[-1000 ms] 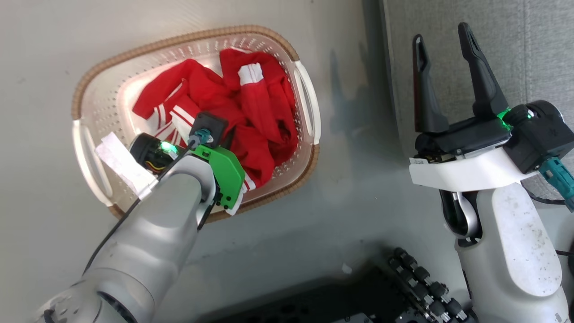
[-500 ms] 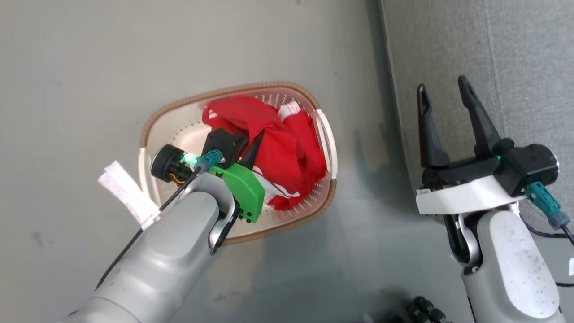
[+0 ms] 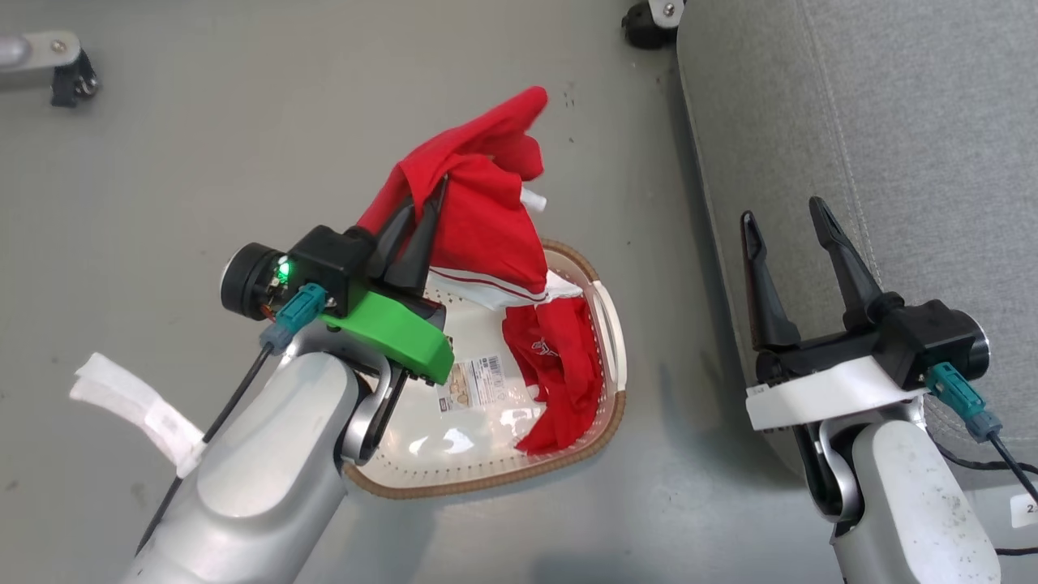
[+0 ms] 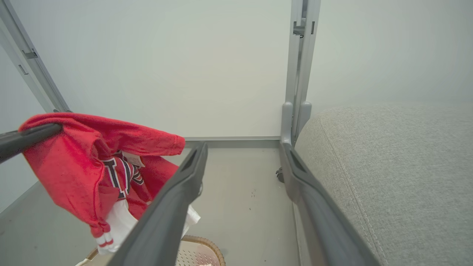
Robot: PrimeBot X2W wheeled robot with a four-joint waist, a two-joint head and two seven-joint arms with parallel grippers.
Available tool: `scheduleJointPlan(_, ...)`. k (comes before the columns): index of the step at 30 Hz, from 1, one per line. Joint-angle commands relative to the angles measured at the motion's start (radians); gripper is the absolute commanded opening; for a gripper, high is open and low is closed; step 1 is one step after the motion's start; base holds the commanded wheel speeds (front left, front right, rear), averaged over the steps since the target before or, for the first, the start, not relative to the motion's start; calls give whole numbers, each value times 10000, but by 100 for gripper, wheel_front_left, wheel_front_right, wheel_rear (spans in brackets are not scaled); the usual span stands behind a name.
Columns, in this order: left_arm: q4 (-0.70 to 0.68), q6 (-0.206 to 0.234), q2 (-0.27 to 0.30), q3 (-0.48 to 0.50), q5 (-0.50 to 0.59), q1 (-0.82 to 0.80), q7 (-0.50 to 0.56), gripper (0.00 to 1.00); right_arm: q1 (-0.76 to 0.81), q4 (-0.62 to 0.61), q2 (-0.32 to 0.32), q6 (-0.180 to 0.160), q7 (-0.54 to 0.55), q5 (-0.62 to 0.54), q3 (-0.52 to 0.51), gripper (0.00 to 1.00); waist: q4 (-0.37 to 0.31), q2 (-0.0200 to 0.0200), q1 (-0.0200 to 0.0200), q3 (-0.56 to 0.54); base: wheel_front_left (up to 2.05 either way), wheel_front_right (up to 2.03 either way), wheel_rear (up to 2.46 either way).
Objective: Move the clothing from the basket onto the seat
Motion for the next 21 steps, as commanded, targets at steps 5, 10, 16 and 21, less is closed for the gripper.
scheduleJointPlan(5, -1511, 38, 228, 842, 534, 646, -35, 0, 442, -28, -39, 1, 162, -55, -63, 100, 290, 0, 1, -1108, 0, 0, 0)
scheduleJointPlan(10, -2804, -54, 190, 1577, 1023, 1171, -25, 0, 755, -147, -73, 1, 378, -56, -31, 100, 378, 0, 1, -1561, 0, 0, 0)
scheduleJointPlan(16, -4046, -337, 13, 2352, 1450, 2015, -23, 0, 1173, -354, -68, 1, 632, -67, 12, 100, 439, 0, 1, -2096, 0, 0, 0)
scheduleJointPlan(21, -4555, -606, -178, 2748, 1705, 2853, -25, 0, 1556, -514, -59, 1, 816, -52, 114, 100, 433, 0, 1, -2567, 0, 0, 0)
